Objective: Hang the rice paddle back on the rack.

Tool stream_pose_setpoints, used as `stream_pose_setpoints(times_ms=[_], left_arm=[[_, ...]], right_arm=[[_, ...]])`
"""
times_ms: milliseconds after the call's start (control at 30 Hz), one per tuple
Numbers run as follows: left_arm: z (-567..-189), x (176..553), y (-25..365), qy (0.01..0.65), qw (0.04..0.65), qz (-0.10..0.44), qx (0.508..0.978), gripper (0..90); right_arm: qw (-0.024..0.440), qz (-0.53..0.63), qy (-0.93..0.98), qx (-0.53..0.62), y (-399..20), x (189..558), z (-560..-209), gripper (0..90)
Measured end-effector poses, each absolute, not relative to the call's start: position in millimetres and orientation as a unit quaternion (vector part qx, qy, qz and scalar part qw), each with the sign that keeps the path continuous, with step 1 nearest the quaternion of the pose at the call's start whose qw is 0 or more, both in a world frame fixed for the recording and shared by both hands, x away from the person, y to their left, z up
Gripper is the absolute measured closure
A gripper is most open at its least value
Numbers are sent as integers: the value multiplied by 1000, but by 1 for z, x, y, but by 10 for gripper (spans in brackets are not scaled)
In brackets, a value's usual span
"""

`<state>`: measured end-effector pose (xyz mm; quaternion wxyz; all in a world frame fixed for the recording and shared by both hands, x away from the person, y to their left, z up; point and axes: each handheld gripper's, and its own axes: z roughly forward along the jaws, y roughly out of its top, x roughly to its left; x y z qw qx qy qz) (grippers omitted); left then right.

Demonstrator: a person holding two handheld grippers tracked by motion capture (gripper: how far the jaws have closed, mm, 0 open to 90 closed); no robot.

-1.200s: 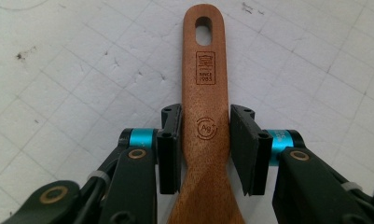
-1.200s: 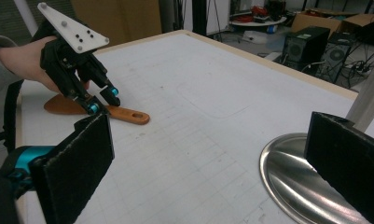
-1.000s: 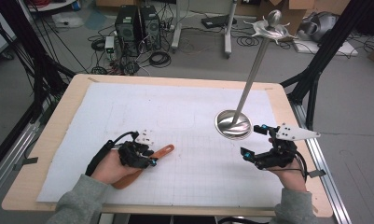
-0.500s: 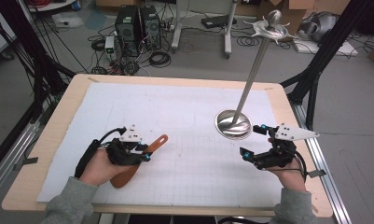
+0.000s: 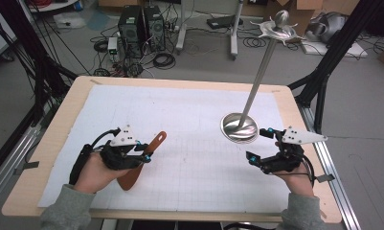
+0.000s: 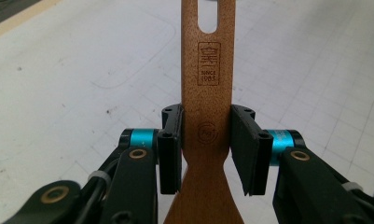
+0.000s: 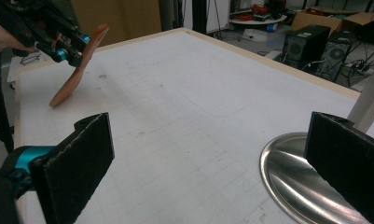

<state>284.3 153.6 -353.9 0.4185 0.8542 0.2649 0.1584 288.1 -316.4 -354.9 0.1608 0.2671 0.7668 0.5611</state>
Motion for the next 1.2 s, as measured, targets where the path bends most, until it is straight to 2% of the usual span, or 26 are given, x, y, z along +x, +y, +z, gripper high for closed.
stream_pose_setpoints(times_ms=[533, 1200], left_arm=[[-328, 274, 144, 246, 471, 176, 829, 651], [-317, 297, 114, 241, 492, 154, 823, 650]], right_arm=[[163, 563, 765, 266, -317, 288, -354, 2], [166, 572, 758, 267, -324, 288, -351, 2]])
